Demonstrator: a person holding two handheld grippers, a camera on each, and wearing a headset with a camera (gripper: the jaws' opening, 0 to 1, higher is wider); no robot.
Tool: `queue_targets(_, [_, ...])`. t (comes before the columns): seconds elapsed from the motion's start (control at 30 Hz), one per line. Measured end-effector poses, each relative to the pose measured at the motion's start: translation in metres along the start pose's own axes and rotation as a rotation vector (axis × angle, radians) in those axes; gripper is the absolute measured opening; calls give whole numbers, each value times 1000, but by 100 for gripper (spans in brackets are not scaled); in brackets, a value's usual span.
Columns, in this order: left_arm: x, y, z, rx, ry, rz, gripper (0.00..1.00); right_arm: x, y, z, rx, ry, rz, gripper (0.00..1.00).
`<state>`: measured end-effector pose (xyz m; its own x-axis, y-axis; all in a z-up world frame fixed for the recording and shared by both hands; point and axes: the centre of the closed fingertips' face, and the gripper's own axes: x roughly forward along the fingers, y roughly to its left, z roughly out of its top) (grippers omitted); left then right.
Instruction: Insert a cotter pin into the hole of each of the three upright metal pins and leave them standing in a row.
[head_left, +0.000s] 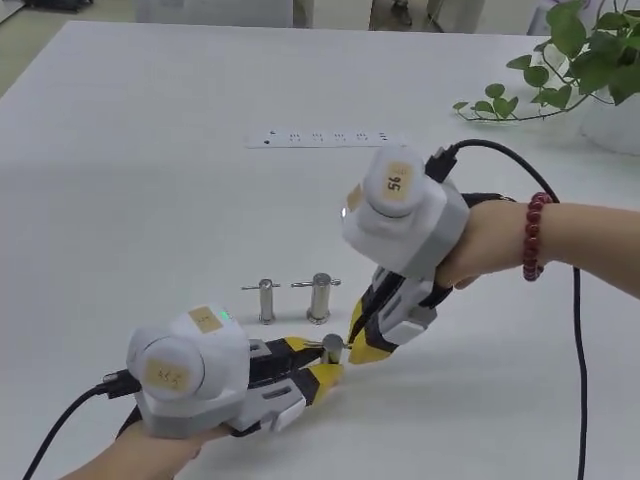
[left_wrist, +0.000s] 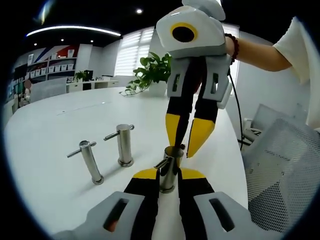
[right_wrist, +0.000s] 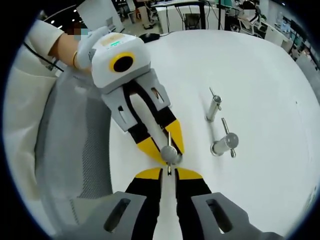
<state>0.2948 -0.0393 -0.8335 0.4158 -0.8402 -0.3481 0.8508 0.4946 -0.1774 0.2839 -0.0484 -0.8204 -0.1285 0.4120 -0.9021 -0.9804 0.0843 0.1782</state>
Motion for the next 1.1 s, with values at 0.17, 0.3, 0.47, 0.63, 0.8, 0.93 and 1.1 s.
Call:
queue_targets(0.17, [0, 0, 0, 3, 3, 3, 12, 0, 1, -2, 9, -4, 3, 12])
queue_targets(0.3, [0, 0, 0, 4, 3, 3, 12, -1, -1, -2, -15, -7, -12, 10])
queue_targets(0.47, [0, 0, 0, 4, 3, 1, 12, -1, -1, -1, -21, -6, -10, 5])
queue_targets(0.63, [0, 0, -1, 3, 2, -1, 12, 1, -1, 2, -18, -11, -14, 5])
queue_targets(0.8, [0, 1, -1, -1, -1, -2, 12, 3, -1, 5, -25, -13, -17, 5])
queue_targets(0.93, [0, 1, -1, -3, -1, -1, 12, 4, -1, 7, -29, -16, -19, 5])
queue_targets(1.1, [0, 1, -2, -2, -1, -2, 12, 4, -1, 7, -29, -17, -22, 5])
